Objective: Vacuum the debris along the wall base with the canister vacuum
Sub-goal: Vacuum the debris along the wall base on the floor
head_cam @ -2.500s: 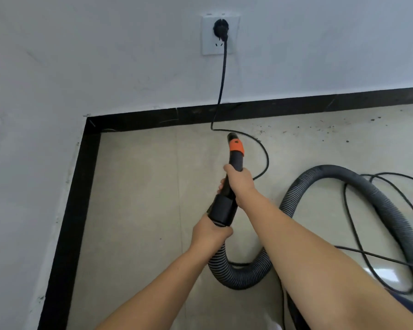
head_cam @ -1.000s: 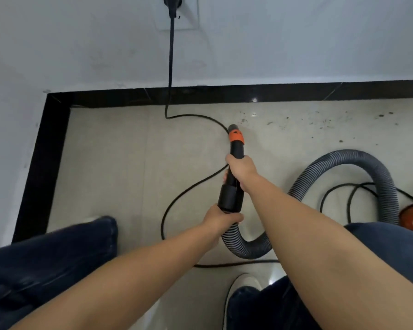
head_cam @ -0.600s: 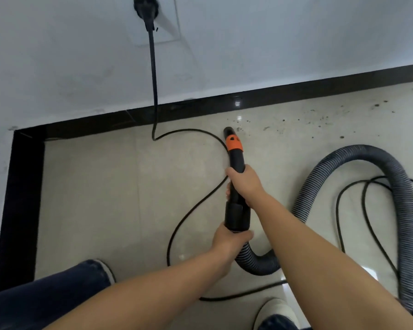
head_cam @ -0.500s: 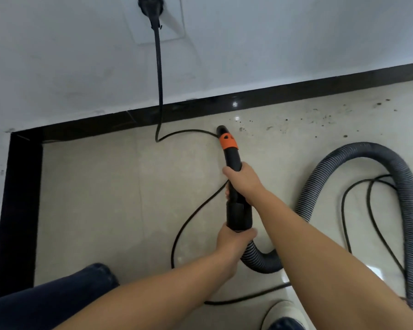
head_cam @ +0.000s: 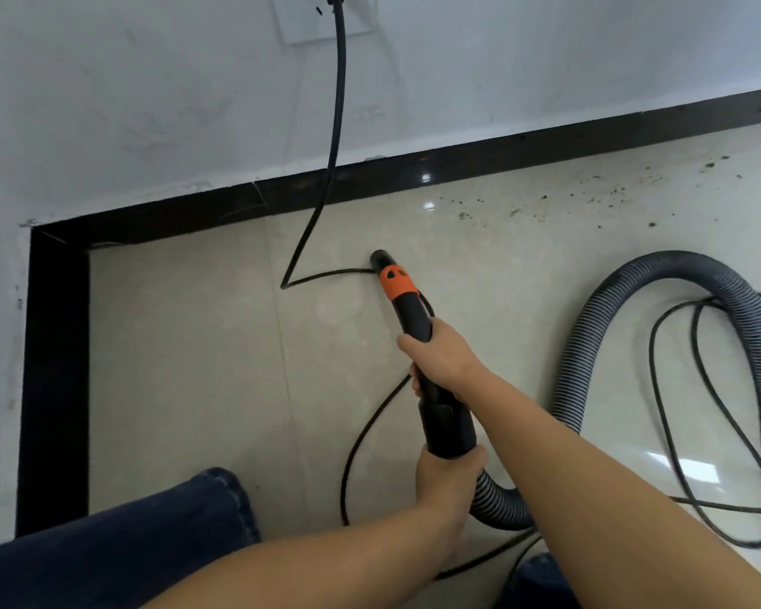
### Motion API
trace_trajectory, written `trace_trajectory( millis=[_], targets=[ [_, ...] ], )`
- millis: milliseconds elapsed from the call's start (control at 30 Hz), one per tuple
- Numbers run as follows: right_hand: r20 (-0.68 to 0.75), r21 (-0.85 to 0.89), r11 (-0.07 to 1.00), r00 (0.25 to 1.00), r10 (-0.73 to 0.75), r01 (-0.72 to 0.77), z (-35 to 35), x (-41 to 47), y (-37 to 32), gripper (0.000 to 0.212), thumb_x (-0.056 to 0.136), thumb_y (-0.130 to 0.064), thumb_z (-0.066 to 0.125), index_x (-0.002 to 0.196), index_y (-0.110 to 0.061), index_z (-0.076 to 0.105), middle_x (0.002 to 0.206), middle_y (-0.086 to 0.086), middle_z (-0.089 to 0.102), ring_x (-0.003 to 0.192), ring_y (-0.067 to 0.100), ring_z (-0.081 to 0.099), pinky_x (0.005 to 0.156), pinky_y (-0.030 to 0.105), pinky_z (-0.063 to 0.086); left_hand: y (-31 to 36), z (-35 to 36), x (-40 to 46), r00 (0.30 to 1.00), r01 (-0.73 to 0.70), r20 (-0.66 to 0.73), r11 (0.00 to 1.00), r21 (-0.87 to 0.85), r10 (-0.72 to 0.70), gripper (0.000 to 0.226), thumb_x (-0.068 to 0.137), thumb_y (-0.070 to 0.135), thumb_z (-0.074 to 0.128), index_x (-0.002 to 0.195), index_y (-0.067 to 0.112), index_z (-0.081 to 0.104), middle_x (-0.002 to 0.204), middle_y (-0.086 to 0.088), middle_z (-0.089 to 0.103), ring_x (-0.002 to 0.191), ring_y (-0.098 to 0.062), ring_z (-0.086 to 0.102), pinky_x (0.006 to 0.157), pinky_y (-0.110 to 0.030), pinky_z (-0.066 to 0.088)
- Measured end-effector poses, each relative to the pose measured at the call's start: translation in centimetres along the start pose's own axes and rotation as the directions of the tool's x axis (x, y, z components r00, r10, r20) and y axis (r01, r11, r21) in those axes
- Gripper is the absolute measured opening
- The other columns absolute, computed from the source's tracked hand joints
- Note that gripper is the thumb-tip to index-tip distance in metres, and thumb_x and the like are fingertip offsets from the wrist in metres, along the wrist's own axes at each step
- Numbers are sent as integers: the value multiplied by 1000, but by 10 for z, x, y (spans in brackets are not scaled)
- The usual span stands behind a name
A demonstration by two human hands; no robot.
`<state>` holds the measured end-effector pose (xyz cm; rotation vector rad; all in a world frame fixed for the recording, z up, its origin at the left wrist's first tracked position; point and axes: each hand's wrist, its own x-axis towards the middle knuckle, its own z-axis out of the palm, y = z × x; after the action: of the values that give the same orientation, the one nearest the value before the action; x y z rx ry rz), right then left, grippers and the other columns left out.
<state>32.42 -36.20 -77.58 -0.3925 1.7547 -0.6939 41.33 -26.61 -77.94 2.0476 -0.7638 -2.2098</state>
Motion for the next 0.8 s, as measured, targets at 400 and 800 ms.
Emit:
trace_trajectory(
  millis=[400,800],
  targets=[
    [-265,266,964,963,57,16,-49,7,4,12,88,-17,55,93,-11,46,60,10,54,47,24,52,54,35,51,33,8,10,987,-116,139,965,234,85,40,77,9,69,115,11,59,100,-9,66,90,-22,62,71,-28,49],
    [-274,317,946,962,24,67,-32,41,-26,18,85,-18,56,96,-8,47,65,13,55,43,23,53,47,29,48,71,-10,33,984,-160,122,953,258,132,21,77,6,69,95,14,61,88,-10,65,86,-25,61,81,-38,52]
  ],
)
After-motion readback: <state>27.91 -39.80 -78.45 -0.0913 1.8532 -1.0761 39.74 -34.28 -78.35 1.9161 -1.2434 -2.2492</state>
